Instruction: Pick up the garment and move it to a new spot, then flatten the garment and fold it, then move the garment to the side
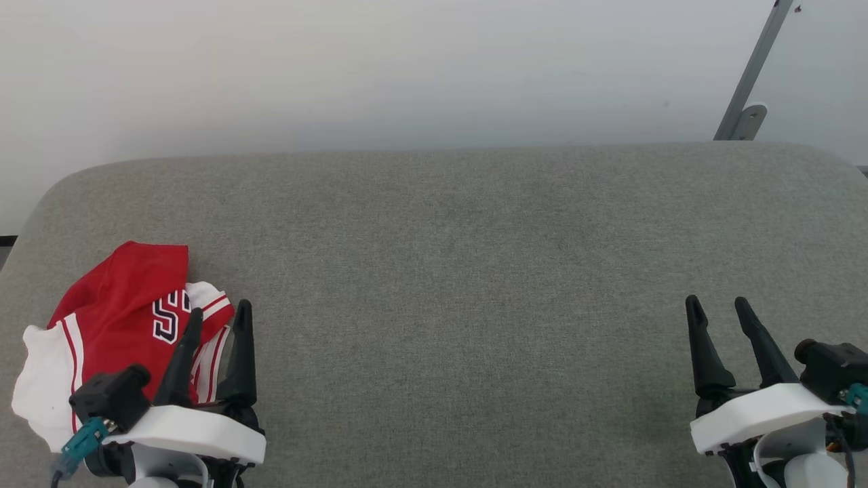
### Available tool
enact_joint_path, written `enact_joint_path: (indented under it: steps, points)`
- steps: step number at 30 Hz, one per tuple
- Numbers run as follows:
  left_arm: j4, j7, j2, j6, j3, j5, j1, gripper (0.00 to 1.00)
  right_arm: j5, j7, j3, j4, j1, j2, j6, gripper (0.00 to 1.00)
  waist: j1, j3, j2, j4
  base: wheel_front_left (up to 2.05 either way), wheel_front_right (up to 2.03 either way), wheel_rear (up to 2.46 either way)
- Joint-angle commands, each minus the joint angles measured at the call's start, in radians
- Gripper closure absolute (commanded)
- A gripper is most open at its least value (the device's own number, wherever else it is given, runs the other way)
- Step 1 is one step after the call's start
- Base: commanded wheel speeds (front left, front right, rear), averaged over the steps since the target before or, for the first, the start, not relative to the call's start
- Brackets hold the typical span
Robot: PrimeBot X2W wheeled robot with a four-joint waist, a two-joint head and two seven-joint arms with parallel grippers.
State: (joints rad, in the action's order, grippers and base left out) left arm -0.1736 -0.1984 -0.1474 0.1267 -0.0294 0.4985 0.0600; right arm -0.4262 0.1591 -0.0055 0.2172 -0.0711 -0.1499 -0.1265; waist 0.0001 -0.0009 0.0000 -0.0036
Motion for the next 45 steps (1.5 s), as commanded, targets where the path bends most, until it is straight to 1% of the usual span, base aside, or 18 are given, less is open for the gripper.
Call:
enact_joint_path:
  steps: [1,33,45]
  points:
    - [0.01,-0.01,-0.005,0.003,-0.002,-0.024,-0.002,0.0,0.029,0.012,-0.002,-0.004,0.001,0.001,-0.005,0.0,-0.0001,0.0,0.0,0.0,0.0,0.0,0.0]
    - [0.015,-0.069,-0.023,0.005,-0.038,-0.217,-0.006,0.0,0.276,0.084,-0.008,-0.016,0.017,0.01,-0.007,0.0,-0.0001,0.0,0.0,-0.002,0.0,0.0,0.0]
    - [0.007,-0.069,-0.026,0.005,-0.029,-0.204,0.0,0.0,0.294,0.091,-0.042,-0.027,0.017,0.026,-0.007,0.0,-0.0001,0.0,0.0,-0.001,0.0,0.0,0.0]
